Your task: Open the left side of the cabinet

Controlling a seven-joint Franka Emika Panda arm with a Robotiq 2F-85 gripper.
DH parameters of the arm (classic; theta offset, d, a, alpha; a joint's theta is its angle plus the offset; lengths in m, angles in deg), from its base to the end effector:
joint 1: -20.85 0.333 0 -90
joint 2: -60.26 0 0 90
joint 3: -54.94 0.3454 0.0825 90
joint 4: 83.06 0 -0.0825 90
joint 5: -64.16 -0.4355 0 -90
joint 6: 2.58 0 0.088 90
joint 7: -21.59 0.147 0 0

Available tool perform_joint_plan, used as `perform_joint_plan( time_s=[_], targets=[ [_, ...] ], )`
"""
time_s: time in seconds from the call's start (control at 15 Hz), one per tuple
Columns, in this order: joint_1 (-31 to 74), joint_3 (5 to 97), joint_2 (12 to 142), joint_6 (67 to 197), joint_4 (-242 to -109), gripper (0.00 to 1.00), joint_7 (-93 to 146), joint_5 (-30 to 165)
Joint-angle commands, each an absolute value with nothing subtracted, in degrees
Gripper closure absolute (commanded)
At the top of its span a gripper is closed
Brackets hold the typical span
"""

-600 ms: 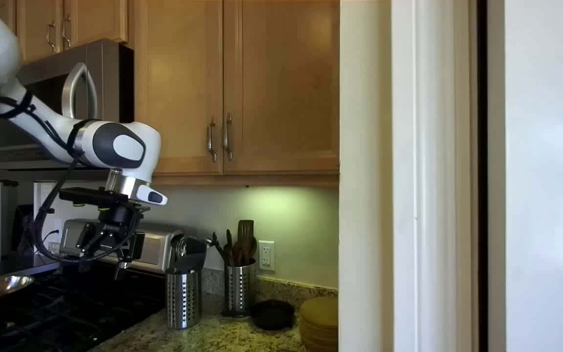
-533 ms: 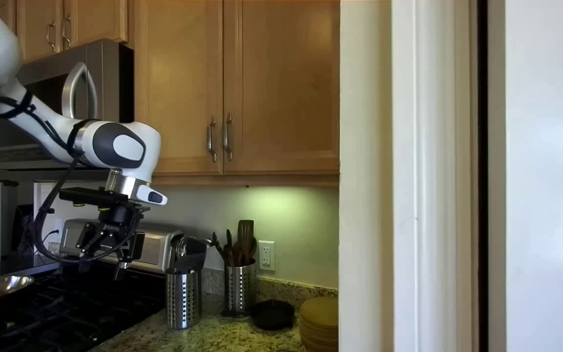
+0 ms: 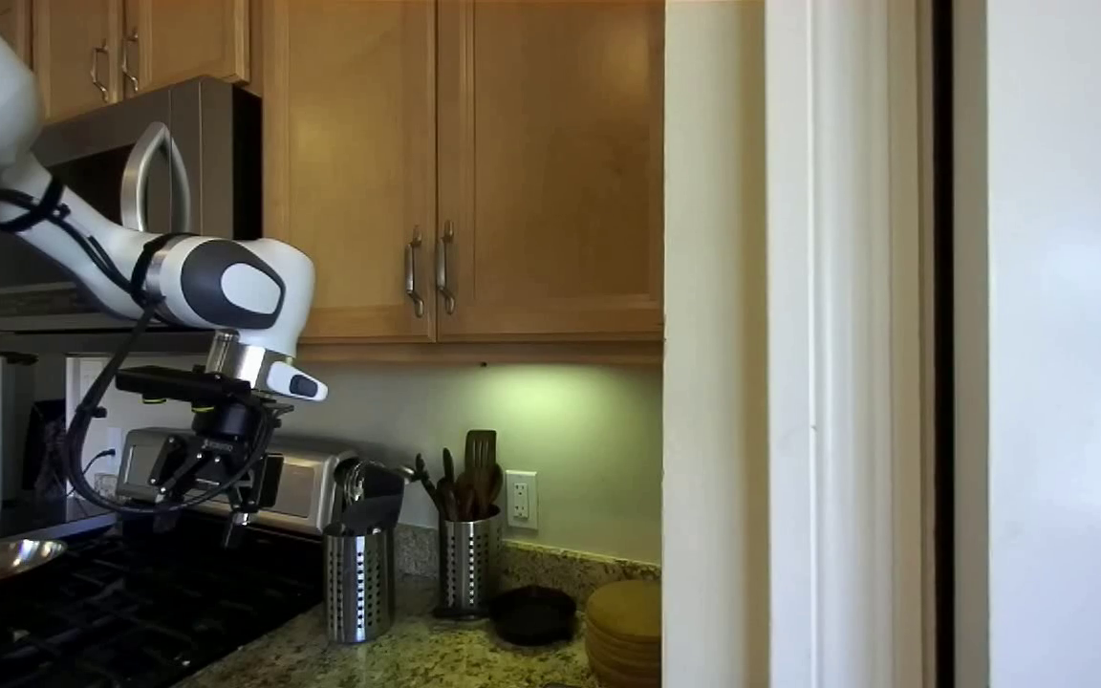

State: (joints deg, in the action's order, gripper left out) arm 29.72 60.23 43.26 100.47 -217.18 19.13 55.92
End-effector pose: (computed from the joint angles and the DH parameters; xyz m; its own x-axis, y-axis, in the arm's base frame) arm 0.4354 0.1280 0.3984 0.9411 0.2372 -0.2408 0.2160 -0.9700 -0.1112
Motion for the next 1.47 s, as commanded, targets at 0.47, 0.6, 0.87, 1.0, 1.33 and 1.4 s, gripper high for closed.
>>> perform_joint_plan(
  time_s=[0.47, 0.6, 0.87, 1.0, 1.33, 1.4],
  targets=[
    [25.3, 59.9, 42.1, 107.7, -215.1, 0.0, 24.8, 60.7],
    [24.2, 59.8, 41.6, 109.8, -213.7, 0.0, 26.1, 62.6],
    [22.3, 60.9, 38.1, 110.0, -211.7, 0.0, 33.2, 67.2],
    [21.7, 62.2, 36.5, 108.8, -210.8, 0.0, 39.4, 68.9],
    [21.5, 67.4, 35.8, 107.9, -209.1, 0.0, 54.7, 71.1],
    [21.6, 68.2, 35.8, 108.3, -209.0, 0.0, 56.5, 71.3]
  ],
)
